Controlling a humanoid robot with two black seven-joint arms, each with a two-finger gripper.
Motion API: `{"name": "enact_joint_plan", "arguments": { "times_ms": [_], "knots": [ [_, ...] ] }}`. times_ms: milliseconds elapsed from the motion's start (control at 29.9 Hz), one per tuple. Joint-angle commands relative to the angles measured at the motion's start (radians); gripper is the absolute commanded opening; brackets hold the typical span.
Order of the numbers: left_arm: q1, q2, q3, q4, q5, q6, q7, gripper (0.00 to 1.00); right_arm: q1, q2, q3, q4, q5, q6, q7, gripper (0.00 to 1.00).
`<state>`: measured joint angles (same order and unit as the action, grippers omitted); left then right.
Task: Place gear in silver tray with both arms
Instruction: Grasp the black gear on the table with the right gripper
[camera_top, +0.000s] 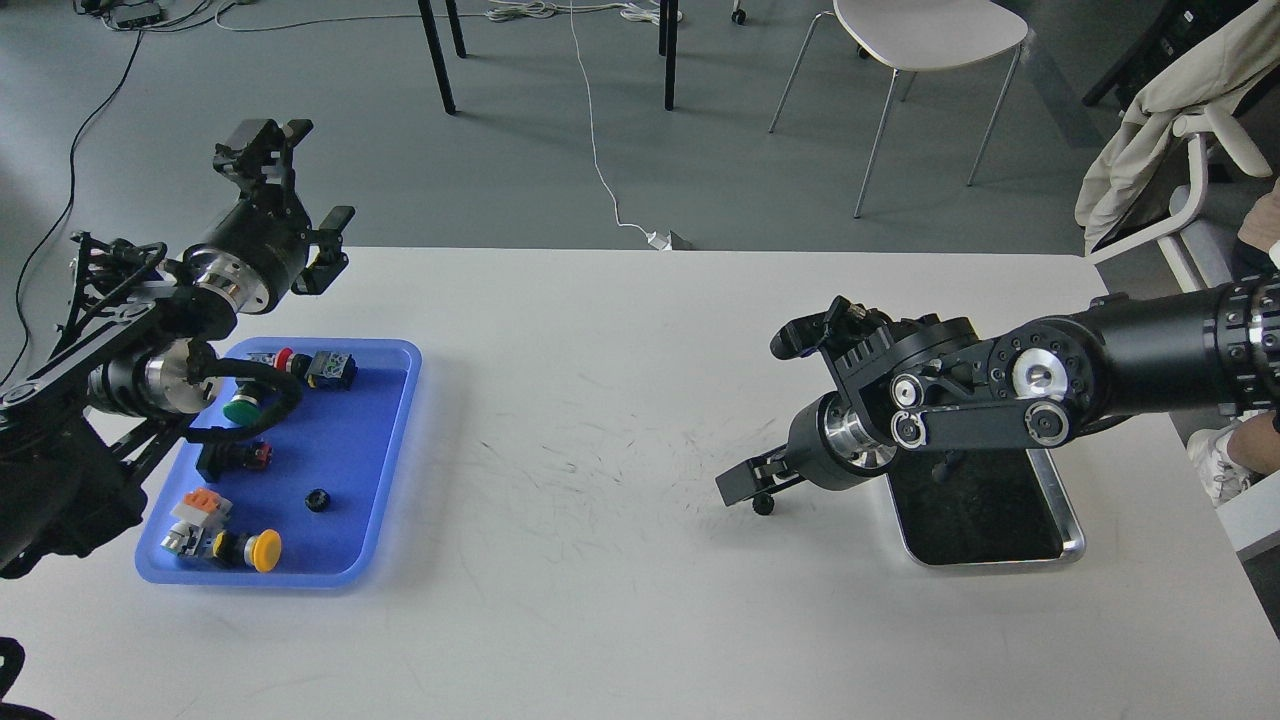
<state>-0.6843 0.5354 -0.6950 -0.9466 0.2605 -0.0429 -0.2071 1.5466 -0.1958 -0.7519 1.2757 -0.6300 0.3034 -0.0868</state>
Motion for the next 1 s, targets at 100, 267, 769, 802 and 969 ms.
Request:
{"name": "enact_joint_plan", "arguments": {
  "times_ms": [100,267,769,802,969],
  "knots": [
    [0.0,0.0,0.0,-0.003,0.0,0.008,0.0,0.98,-0.003,0.044,-0.049,-0.018,0.016,0.013,0.001,0.95],
    [0.0,-0.002,0.0,-0.001,0.0,0.008,-0.002,0.98,-0.008,0.076,-0.05,-0.05,0.016,0.013,0.001,0.92],
    [0.0,-0.003,-0.001,-0.003,-0.001,0.008,-0.002,0.98,-0.031,0.124,-0.067,-0.087,0.018,0.017,0.001,0.73],
    [0.0,-0.005,-0.001,-0.003,-0.001,0.008,-0.002,0.98,-0.031,0.121,-0.069,-0.087,0.018,0.023,0.001,0.7],
    [0.0,-0.003,-0.001,-0.003,-0.001,0.008,-0.002,0.98,-0.023,0.11,-0.084,-0.087,0.015,0.034,0.001,0.54]
  ]
}}
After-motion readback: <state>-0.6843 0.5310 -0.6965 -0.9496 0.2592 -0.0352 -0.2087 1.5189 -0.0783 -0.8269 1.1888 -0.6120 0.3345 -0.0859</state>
